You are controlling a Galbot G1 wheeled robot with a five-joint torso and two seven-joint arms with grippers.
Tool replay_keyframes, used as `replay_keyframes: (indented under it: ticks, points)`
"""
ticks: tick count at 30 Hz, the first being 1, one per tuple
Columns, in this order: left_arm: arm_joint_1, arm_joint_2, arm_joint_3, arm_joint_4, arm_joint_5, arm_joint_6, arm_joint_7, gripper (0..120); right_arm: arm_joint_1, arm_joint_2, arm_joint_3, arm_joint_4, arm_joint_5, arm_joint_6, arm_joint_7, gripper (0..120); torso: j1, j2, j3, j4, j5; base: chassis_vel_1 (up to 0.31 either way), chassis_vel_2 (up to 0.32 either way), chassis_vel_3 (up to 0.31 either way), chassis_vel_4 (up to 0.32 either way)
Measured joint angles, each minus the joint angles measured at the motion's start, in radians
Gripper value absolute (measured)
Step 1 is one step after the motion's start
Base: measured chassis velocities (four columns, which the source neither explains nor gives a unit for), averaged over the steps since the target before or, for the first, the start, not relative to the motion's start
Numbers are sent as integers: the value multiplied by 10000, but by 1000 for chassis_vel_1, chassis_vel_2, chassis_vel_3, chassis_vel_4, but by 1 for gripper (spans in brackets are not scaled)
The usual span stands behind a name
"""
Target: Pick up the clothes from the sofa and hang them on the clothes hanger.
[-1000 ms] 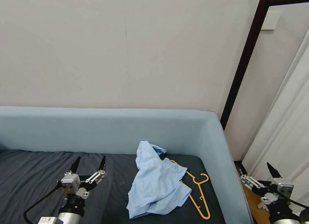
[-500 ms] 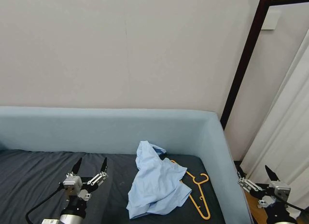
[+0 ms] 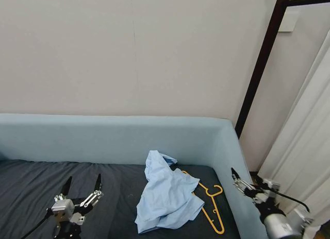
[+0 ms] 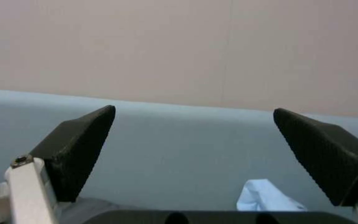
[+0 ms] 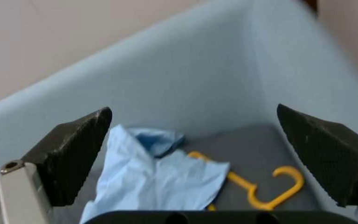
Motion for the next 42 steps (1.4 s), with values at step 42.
replay_keyframes:
  ticks: [42]
  points:
    - [1609, -516, -2737, -117, 30, -1165, 861, 100, 3425, 4677, -3835, -5740, 2385, -2935, 2146, 79, 0, 0, -1, 0, 2, 0, 0, 0, 0]
